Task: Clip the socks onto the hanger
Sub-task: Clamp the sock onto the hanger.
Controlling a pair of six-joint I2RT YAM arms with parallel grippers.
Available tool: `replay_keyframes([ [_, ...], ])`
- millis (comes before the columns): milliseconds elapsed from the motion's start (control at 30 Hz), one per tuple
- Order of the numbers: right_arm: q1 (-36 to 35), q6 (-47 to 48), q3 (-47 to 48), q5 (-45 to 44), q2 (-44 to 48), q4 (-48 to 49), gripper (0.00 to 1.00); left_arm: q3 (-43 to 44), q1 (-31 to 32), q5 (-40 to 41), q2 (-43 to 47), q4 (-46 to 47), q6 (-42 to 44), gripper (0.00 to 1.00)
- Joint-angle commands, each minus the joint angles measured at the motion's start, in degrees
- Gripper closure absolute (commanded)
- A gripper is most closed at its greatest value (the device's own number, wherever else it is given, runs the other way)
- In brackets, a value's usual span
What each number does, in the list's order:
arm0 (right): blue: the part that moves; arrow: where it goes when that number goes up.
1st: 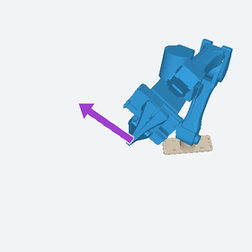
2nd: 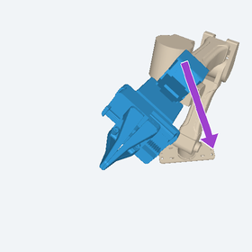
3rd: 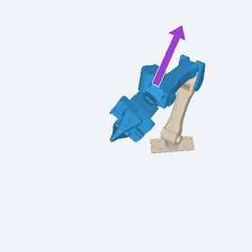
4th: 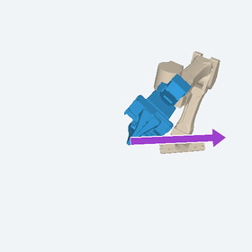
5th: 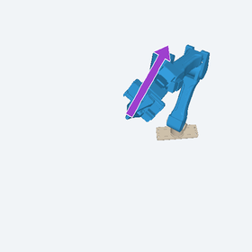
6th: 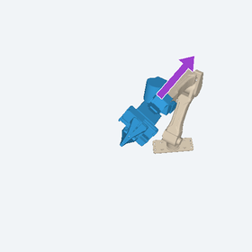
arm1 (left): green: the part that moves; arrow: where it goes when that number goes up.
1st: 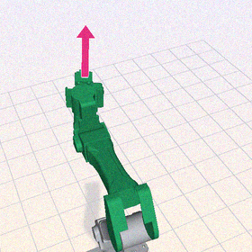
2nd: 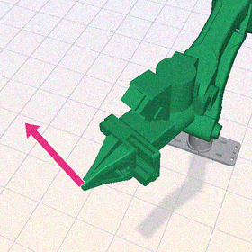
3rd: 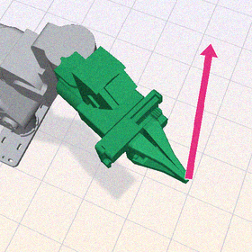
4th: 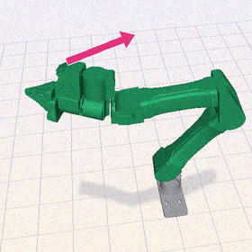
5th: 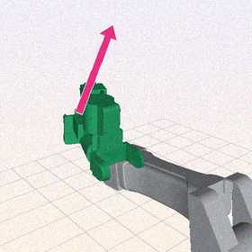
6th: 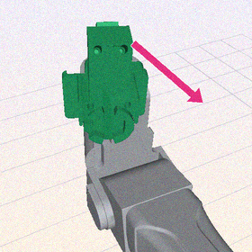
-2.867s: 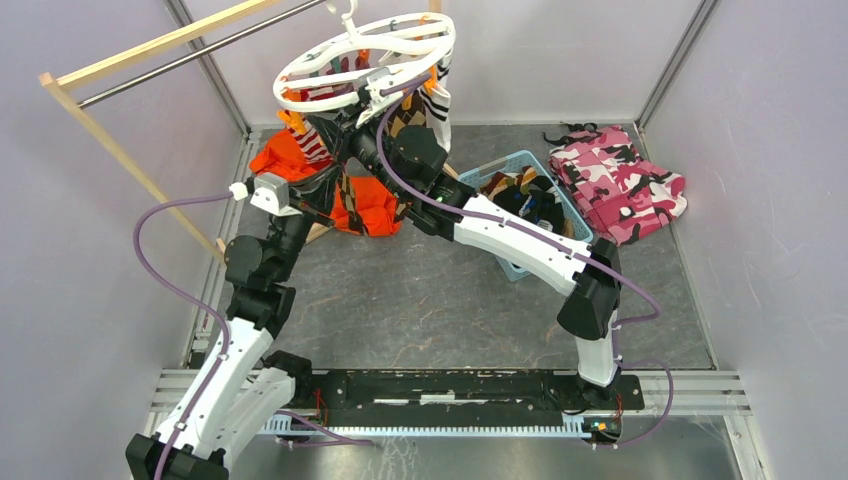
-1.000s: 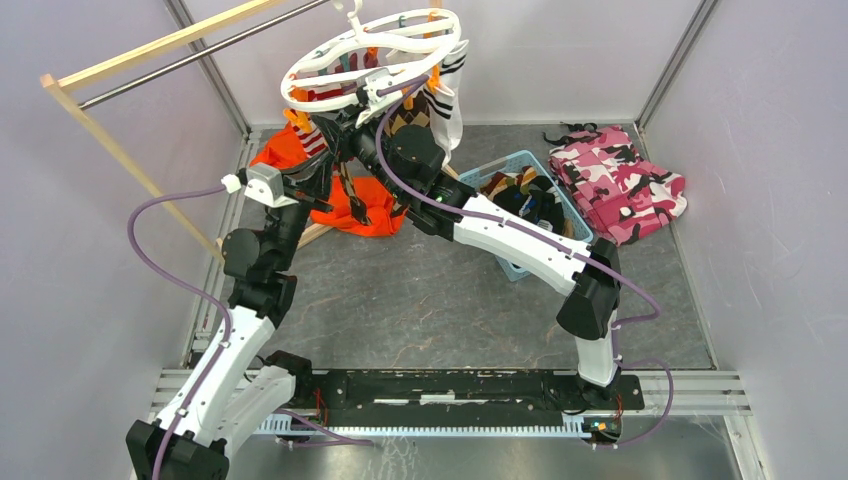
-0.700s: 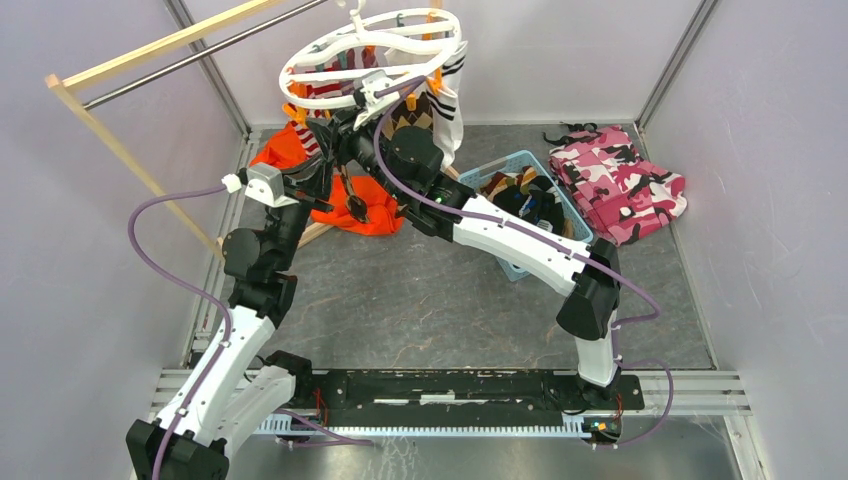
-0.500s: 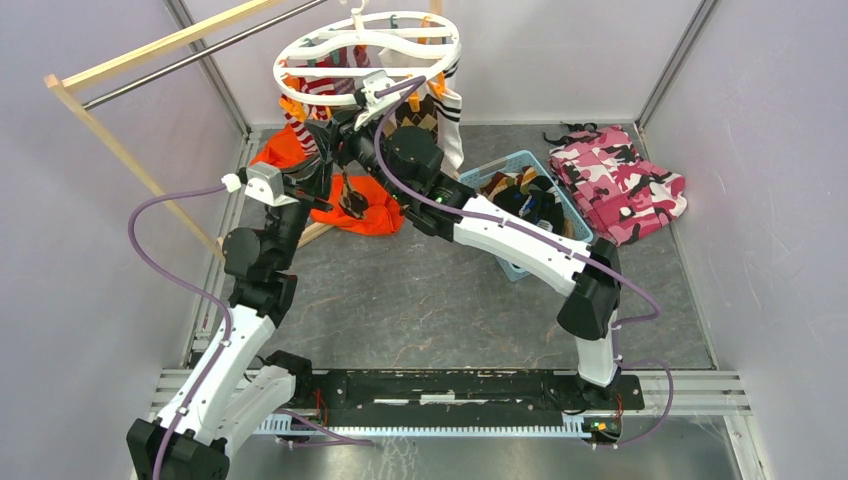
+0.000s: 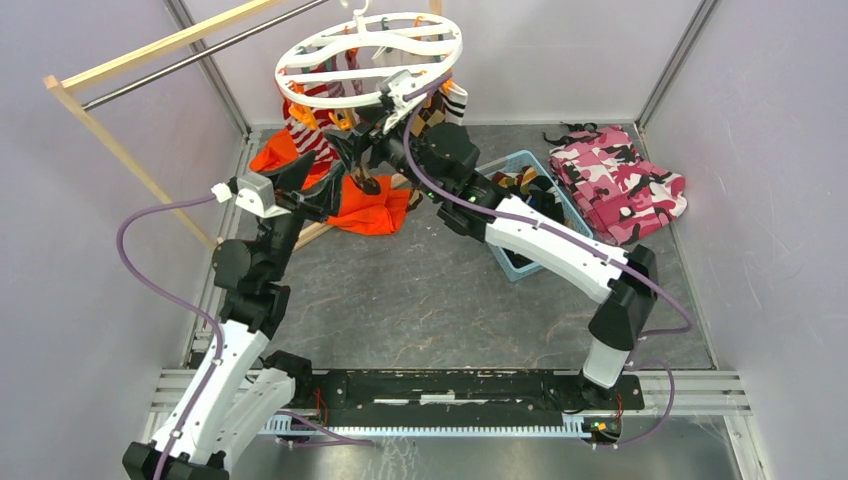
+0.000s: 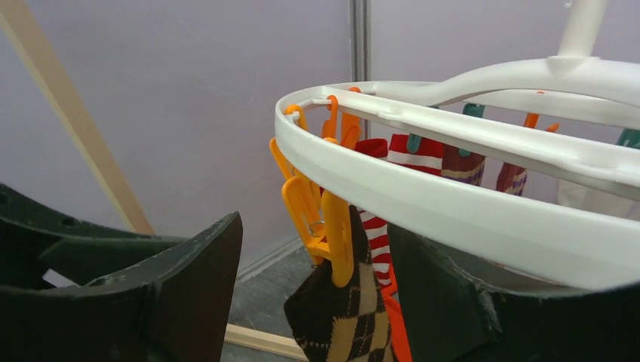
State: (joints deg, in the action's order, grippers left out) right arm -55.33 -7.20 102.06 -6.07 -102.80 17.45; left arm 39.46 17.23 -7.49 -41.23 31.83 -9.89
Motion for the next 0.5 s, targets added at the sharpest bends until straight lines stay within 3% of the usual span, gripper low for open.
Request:
replay_keyframes([
  [0, 2.71, 4.10, -3.94, 11.50, 5.21, 0.44, 0.23, 0.65, 0.08, -2.29, 3.43, -3.15, -1.50, 0.29],
  [233, 6.83, 9.53, -10.70, 25.45, 11.17, 0.48, 0.20, 1.15, 0.08, -5.03, 7.14, -11.47, -4.27, 0.13],
  [400, 9.81, 12.46, -15.32, 31.22, 15.54, -0.33, 0.17, 1.60, 0.08, -6.17, 8.51, -16.09, -7.34, 0.01],
  [467, 11.16, 13.17, -17.21, 32.81, 17.12, -0.59, 0.16, 1.68, 0.08, -6.28, 8.76, -17.92, -8.20, 0.00],
])
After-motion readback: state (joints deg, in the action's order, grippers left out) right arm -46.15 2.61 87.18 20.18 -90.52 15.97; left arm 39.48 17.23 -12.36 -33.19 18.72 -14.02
